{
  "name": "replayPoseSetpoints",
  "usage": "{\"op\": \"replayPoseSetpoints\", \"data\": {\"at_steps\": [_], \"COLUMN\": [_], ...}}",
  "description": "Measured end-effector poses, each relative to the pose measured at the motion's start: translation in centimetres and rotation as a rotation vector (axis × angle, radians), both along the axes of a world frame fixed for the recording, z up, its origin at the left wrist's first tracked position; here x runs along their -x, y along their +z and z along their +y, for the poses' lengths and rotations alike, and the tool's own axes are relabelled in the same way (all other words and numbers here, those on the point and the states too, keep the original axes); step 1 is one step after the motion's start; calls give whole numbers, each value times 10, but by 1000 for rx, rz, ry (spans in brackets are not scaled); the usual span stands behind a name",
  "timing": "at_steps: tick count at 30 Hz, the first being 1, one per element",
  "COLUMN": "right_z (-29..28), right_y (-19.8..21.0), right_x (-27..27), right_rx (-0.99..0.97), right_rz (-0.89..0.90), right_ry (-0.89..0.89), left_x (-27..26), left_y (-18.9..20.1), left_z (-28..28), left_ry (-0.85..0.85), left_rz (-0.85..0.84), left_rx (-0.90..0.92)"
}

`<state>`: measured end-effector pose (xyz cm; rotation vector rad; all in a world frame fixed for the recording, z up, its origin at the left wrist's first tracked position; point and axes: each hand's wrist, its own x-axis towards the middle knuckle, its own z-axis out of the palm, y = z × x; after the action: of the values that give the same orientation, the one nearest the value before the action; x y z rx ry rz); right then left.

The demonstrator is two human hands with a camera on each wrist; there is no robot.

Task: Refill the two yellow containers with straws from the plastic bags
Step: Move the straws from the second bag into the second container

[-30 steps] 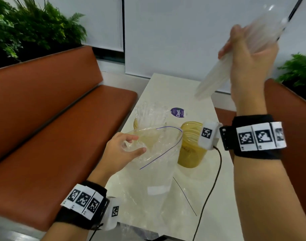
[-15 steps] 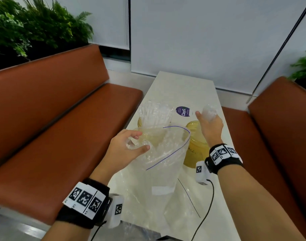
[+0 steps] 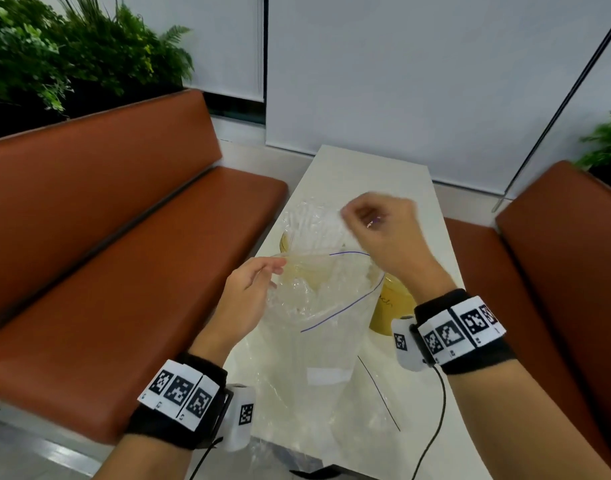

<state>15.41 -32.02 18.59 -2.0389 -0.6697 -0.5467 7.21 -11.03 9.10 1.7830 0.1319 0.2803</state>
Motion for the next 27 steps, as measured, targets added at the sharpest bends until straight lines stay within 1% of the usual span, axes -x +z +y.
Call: {"op": "replayPoseSetpoints", "data": {"at_steps": [2,4,5,7,12,15,18,22,24,27], "right_z": [22,37,43,53,64,65,64,59,57,58], "right_y": [-7,-20,-27,-36,-46,-48,-50,-43,-28,5], "right_x": [10,13,14,16,23,21,17,12,9,12], "right_rx": [335,643,748,849,950,1034,1009,833,717,559], "right_rz": [222,307,330,360,335,269,221,176,147,70], "right_ry": [211,282,286,261,226,226,236,190,182,247], "left_x": [0,0,0,1,2,4,6,8,8,6], "left_y": [-1,-1,-1,0,-1,0,1,2,1,1], "left_z": [0,1,1,2,6,7,8,8,8,6], "left_ry": [4,-7,-12,-17,-13,-12,-24,-91,-127,-140], "left_rz": [-4,-10,-16,-26,-18,-14,-2,9,12,13], "left_rx": [16,12,4,-4,-2,12,27,51,14,-91]}}
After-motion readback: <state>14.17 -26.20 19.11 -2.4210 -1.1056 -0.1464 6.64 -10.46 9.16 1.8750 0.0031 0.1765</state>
